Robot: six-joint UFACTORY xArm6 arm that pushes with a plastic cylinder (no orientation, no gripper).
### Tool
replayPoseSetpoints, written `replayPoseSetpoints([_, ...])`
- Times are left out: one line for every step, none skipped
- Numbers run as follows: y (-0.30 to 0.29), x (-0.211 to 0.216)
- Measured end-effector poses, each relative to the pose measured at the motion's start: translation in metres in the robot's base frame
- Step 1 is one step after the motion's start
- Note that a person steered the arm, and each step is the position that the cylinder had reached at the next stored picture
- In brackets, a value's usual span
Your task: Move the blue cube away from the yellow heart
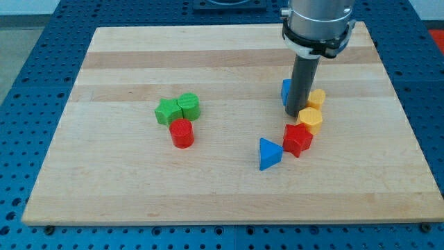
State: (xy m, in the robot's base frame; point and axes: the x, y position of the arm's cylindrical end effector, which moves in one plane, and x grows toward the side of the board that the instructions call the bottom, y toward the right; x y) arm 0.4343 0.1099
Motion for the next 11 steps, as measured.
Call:
replayPoseSetpoints([0.000,-0.018])
replayPoseSetpoints([0.000,-0.043])
replayPoseSetpoints([-0.001,-0.057])
replayPoseSetpoints([-0.016,-0.058])
replayPoseSetpoints([-0.038,-0.039])
replayPoseSetpoints([-0.041,0.004])
replayPoseSetpoints([-0.041,0.039])
replayPoseSetpoints([-0.057,0.051])
replayPoseSetpoints([-0.095,0.051])
replayPoseSetpoints([-0.128,0.068])
replayPoseSetpoints([-0.144,0.101])
